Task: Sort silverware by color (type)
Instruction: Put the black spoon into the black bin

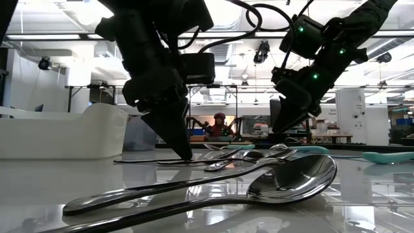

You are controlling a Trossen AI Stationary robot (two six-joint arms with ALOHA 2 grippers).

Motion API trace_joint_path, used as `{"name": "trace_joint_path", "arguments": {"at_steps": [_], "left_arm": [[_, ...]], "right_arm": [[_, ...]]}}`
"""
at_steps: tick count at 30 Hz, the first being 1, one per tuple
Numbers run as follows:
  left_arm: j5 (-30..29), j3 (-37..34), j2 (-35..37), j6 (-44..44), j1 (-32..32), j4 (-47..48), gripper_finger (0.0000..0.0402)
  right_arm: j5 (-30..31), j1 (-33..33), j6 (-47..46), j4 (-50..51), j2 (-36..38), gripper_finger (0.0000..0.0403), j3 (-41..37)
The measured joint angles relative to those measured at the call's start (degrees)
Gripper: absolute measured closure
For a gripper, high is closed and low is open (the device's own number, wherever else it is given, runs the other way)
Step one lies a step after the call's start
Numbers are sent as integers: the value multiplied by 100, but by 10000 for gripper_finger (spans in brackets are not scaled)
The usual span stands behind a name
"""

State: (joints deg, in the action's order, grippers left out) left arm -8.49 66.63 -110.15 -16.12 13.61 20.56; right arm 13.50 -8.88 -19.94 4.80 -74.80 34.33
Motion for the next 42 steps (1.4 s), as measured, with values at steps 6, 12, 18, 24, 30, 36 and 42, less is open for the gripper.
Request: {"name": "trace_joint_path", "arguments": {"at_steps": [6,12,18,24,30,36,42], "left_arm": [[176,-27,-43,-104,0,-18,324],[91,-68,-51,-279,-13,-68,324],[70,-68,-53,-616,-37,-57,355],[253,-68,-53,-863,-50,-44,395],[354,-87,45,-883,-120,-20,400],[245,-90,400,-695,-283,-65,401],[-369,-85,821,-267,-499,165,401]], "right_arm": [[0,0,0,2,-1,268,0],[0,2,0,-1,0,268,-3],[0,0,0,-1,1,268,-13],[0,0,39,-10,0,268,-13],[0,0,42,-74,1,268,-13],[2,0,42,-90,-1,268,-35],[1,0,42,-94,-1,268,-75]]}}
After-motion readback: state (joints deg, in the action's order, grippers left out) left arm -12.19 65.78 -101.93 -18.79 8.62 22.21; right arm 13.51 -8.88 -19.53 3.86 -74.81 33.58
